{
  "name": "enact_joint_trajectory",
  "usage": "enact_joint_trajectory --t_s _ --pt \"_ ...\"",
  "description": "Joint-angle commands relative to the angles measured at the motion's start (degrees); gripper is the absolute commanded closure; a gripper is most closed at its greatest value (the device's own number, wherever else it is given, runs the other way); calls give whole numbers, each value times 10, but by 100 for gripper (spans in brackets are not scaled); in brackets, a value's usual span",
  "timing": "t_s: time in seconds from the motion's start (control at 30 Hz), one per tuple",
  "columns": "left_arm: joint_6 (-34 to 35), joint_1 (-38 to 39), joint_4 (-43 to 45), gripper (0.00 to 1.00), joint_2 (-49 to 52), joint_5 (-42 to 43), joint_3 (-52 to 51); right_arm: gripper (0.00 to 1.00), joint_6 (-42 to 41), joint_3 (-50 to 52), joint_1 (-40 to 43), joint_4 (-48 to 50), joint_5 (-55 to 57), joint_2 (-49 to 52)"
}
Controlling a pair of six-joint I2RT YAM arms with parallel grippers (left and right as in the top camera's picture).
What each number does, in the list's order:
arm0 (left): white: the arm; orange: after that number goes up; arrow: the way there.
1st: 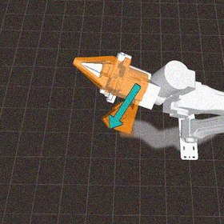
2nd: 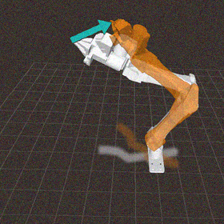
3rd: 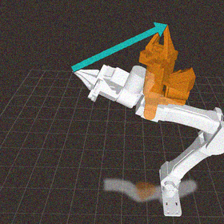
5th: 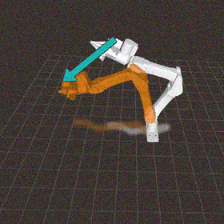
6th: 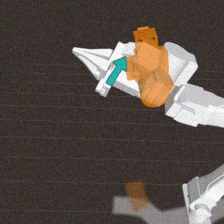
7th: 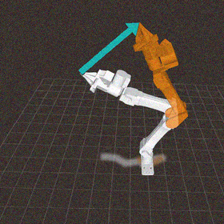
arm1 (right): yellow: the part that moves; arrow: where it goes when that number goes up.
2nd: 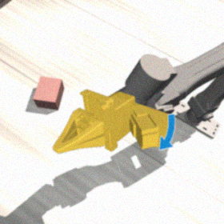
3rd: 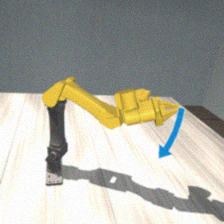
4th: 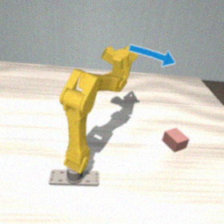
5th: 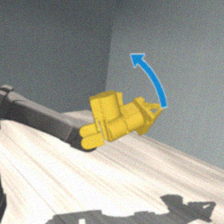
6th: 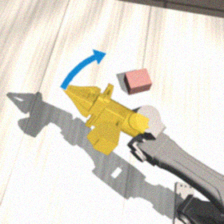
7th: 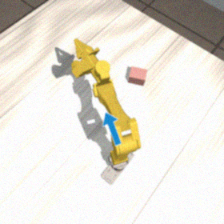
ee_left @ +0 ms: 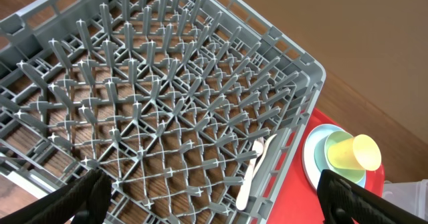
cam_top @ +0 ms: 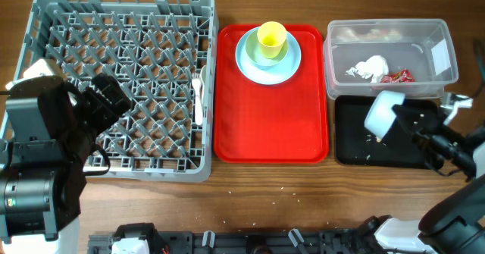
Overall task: Sort waste into correct bins and load items into the dishwasher rack
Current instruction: 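Carry the bowl over the black tray and tip the rice out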
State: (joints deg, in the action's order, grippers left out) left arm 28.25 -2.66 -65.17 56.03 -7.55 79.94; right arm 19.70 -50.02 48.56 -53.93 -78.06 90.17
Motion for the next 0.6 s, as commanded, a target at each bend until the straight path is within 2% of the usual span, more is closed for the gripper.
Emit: enact_joint_trajectory --t_s 0.0,0.43,0.5,0.53,0.57 --pt "7 -2 1 0 -2 0 2 96 28 3 39 -13 -107 5" --pt "7 -2 1 0 -2 0 2 96 35 17 61 -75 -149 5" --pt "7 -2 2 0 -2 0 2 96 -7 17 61 -71 -143 5" --pt "7 -2 1 0 -2 0 2 96 15 17 61 -118 -149 1" --pt "7 -2 2 0 -2 0 2 96 16 17 61 -99 -149 -1"
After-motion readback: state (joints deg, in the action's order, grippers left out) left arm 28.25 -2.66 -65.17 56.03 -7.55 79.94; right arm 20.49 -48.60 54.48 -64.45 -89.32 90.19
